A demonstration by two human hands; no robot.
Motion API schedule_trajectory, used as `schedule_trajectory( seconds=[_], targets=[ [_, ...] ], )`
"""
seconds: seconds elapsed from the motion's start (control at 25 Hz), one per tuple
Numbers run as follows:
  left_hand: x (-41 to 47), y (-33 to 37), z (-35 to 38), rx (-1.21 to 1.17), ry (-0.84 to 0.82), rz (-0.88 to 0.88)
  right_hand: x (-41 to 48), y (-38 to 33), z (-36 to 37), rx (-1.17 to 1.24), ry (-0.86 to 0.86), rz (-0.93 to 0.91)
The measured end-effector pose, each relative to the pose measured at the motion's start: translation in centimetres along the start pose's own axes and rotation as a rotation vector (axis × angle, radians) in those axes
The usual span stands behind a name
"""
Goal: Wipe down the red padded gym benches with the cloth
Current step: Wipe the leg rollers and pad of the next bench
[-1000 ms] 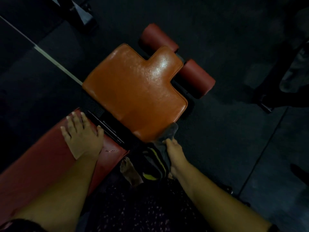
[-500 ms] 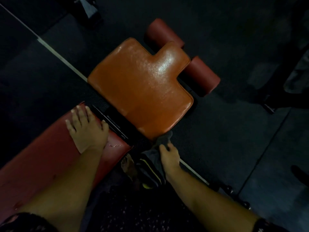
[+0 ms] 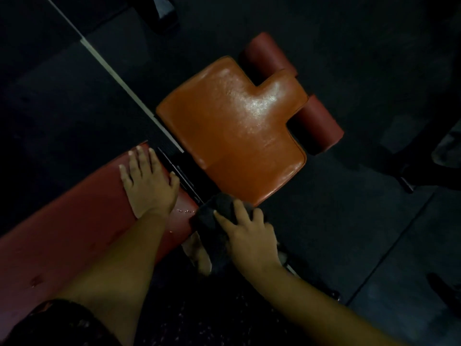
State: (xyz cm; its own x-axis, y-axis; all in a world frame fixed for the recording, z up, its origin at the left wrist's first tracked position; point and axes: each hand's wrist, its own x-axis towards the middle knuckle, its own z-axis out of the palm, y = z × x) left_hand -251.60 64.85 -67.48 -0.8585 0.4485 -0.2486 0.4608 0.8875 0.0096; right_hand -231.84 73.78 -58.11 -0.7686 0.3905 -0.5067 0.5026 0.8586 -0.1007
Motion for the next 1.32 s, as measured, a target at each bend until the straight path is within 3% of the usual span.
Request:
schedule_trajectory(
  seconds=[0.12, 0.24, 0.48, 0.6, 0.8, 1.04, 1.12, 1.32],
  targets=[
    [0.1, -0.2, 0.1, 0.008, -0.013, -0.002, 1.7, 0.9, 0.4, -0.452, -0.161, -0.185],
    [0.1, -0.1, 0.4, 0.002, -0.013, -0.002, 1.5, 1.4, 0.9, -0.573, -0.382, -0.266],
    [0.2, 0.0, 0.3, 0.014, -0.011, -0.019, 9.5, -2.9, -3.8, -0.46, -0.077, -0.173],
    [0.2, 0.2, 0.3, 0.0, -0.007, -0.018, 9.7, -2.9, -3.6, -0.574, -0.115, -0.245],
    [0.2, 0.1, 0.0, 0.014, -0.023, -0.021, 6.6, -1.7, -3.2, -0.848, -0.319, -0.439],
    [0.1, -0.1, -0.1, -0.001, -0.044, -0.003, 16.5, -5.8, -7.9, -0.697, -0.065, -0.283],
    [0.1, -0.1, -0.2, -0.006, -0.043, 0.003, 17.3, -6.1, -8.3, -0.721, -0.091, -0.291],
    [0.3, 0.0, -0.2, -0.039, -0.034, -0.007, 15.2, -5.4, -7.0, -1.038, -0.237, -0.592]
  ],
)
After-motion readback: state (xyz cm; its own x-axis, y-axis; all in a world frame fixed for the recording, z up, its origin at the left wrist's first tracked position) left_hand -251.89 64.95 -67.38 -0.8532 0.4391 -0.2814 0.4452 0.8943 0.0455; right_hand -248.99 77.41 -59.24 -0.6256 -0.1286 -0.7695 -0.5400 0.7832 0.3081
